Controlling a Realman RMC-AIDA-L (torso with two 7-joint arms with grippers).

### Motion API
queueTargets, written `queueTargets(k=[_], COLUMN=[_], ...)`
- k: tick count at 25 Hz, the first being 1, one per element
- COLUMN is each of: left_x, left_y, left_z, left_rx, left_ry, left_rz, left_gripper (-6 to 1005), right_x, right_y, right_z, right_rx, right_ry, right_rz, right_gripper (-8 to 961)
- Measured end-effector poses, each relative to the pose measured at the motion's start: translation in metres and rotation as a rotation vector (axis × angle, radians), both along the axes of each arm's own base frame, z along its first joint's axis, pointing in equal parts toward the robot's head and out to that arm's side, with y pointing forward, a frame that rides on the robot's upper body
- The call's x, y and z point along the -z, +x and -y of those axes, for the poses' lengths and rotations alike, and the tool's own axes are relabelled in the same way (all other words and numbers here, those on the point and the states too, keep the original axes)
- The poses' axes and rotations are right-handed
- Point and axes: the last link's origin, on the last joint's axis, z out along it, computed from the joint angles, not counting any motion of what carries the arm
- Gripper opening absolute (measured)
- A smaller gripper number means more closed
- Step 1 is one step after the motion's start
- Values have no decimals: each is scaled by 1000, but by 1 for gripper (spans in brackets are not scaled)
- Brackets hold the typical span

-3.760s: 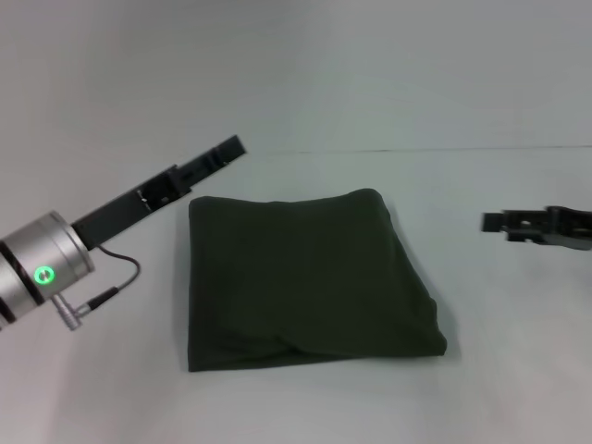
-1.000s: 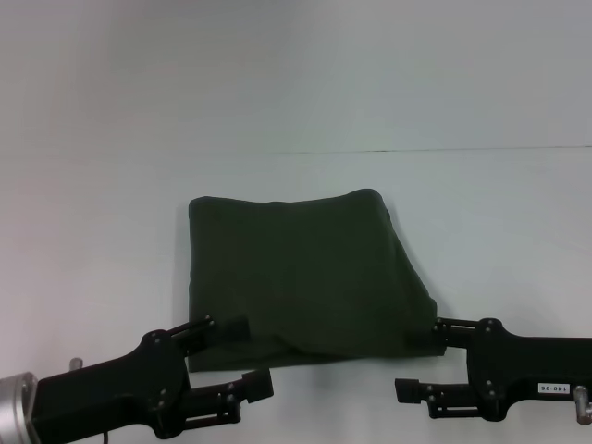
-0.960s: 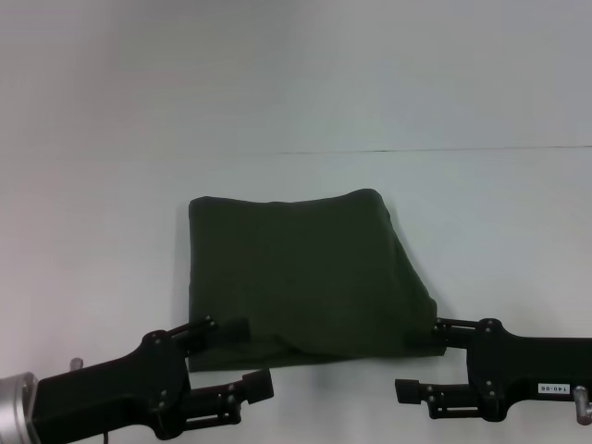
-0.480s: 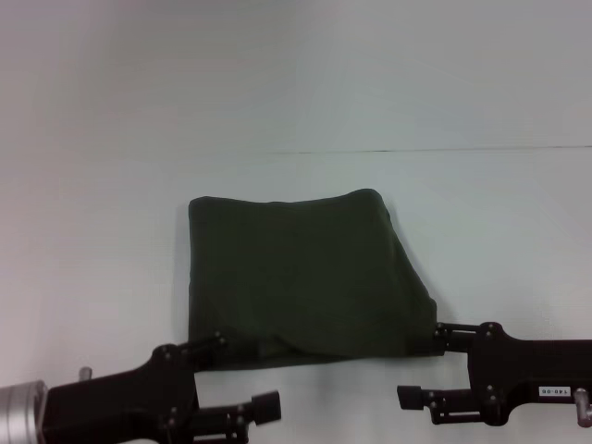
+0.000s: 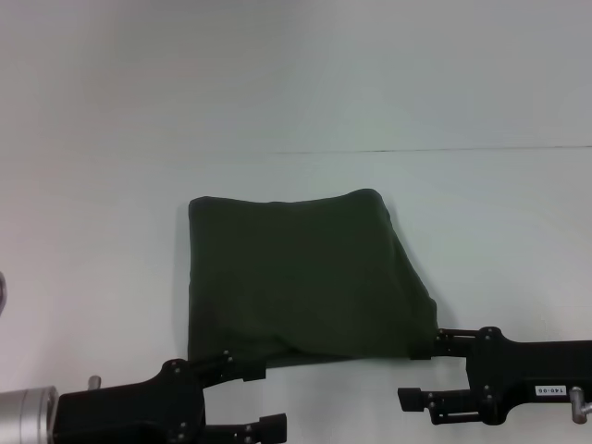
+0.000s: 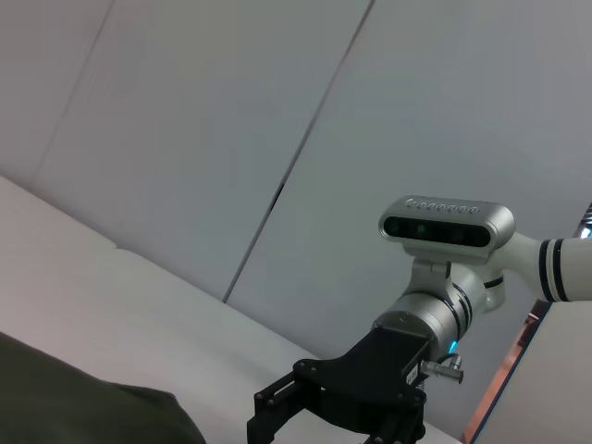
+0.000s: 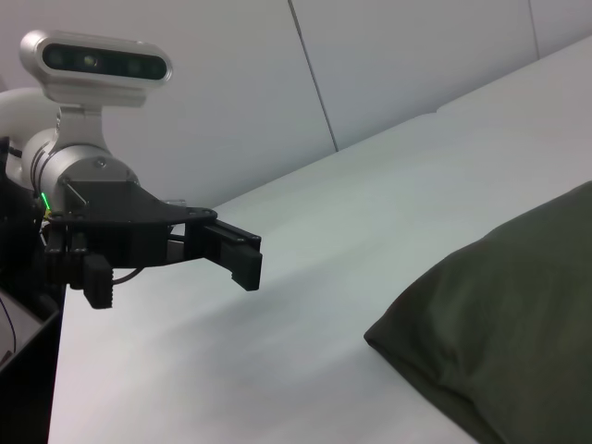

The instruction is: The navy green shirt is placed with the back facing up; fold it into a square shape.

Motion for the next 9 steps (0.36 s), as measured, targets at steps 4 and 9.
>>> queueTargets(k=[4,9], left_x=[0,0], left_y=[0,0], left_z=[-1,-1], left_rx=[1,1], left_ry=[1,0], left_rz=[-3,-4], left_gripper=[904,904], right_x=[0,-1], right_y=[0,-1], right_z=[0,-1], right_rx=[-2,-5], right_ry=[-1,-3], right_rz=[1,0], right_gripper=[808,808])
